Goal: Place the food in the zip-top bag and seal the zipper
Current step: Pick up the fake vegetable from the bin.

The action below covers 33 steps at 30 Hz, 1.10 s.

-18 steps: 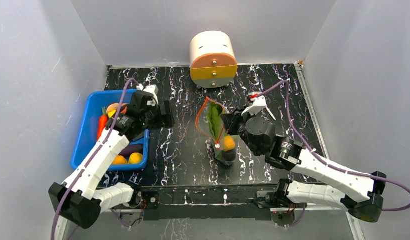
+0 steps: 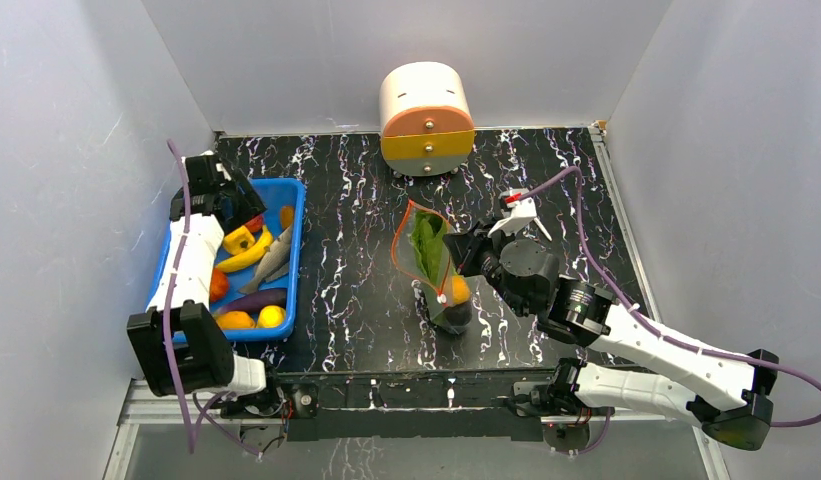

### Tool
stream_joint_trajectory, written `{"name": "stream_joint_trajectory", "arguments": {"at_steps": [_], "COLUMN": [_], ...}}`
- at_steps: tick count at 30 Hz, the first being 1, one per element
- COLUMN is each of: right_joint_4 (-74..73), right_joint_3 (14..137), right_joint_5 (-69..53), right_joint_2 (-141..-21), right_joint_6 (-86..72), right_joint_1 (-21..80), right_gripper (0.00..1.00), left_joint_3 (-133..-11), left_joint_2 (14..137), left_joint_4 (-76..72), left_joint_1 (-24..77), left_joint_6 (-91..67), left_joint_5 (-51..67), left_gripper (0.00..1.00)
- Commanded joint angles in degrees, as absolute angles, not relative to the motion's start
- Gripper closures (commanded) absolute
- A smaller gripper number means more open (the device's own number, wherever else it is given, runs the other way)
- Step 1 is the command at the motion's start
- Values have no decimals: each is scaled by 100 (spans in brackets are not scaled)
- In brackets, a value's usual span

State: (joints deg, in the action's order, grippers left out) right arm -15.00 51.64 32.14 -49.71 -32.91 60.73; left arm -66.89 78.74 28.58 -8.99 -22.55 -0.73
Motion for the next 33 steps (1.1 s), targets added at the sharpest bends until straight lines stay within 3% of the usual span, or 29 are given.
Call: {"name": "stream_joint_trajectory", "arguments": {"at_steps": [1, 4, 14, 33], "right_joint_4": [-941, -848, -818, -847], "right_joint_3": [5193, 5114, 5208, 5198], "right_joint_5": [3167, 3130, 3138, 3106], "right_joint_2": [-4887, -4902, -4974, -4924], "right_joint_6": [-3319, -3373, -3192, -3226], "right_joint_1": [6086, 6085, 6085, 6089], "right_gripper": [100, 100, 100, 100], "left_joint_3": [-6536, -6435, -6553, -6549], "left_joint_2": [8056, 8288, 8813, 9411], "left_joint_4": [2452, 2295, 2111, 1887], "left_joint_1": [-1175, -1235, -1469, -1642], "left_joint_6": [-2039, -1978, -1744, -1560], "left_joint_5": [-255, -988, -1310, -1166], "left_gripper": [40, 41, 16, 18]}}
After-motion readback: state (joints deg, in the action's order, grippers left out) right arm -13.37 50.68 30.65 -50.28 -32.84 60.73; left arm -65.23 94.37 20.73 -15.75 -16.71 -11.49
